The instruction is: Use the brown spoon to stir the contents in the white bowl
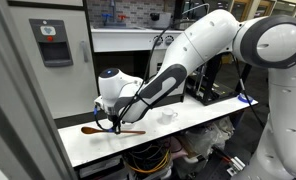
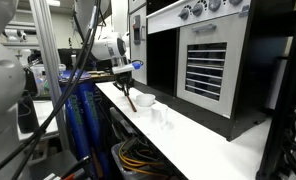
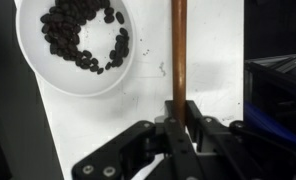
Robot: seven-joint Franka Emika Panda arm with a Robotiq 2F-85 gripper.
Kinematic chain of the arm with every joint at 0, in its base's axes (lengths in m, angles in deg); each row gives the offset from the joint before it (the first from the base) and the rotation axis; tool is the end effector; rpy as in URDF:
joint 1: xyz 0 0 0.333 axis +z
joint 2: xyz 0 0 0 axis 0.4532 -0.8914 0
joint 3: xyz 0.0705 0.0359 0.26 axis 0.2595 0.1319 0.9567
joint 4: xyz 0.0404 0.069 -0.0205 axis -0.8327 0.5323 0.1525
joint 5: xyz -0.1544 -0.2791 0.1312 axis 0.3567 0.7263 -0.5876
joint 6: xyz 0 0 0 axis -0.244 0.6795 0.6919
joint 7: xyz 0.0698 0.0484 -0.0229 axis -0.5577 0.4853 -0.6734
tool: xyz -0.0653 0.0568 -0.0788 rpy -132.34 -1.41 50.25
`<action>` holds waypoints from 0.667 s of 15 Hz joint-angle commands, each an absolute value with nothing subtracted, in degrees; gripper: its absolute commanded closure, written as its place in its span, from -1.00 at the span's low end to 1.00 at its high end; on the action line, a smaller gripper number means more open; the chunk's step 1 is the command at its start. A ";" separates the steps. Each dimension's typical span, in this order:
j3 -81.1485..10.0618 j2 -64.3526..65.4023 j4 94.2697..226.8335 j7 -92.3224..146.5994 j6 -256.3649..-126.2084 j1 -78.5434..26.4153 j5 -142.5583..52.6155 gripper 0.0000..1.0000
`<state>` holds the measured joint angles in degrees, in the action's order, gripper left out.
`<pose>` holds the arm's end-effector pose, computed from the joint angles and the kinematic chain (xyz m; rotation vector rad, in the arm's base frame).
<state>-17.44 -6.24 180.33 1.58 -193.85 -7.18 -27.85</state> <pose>0.4777 0.3100 0.2620 2.4853 1.6786 0.1013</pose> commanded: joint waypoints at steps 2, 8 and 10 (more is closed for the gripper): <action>-17.50 -8.38 178.17 0.47 -193.23 -7.62 -26.45 0.93; -17.67 -10.93 176.76 0.63 -193.53 -7.52 -25.96 0.93; -17.67 -11.65 176.31 0.60 -193.50 -7.46 -25.99 0.93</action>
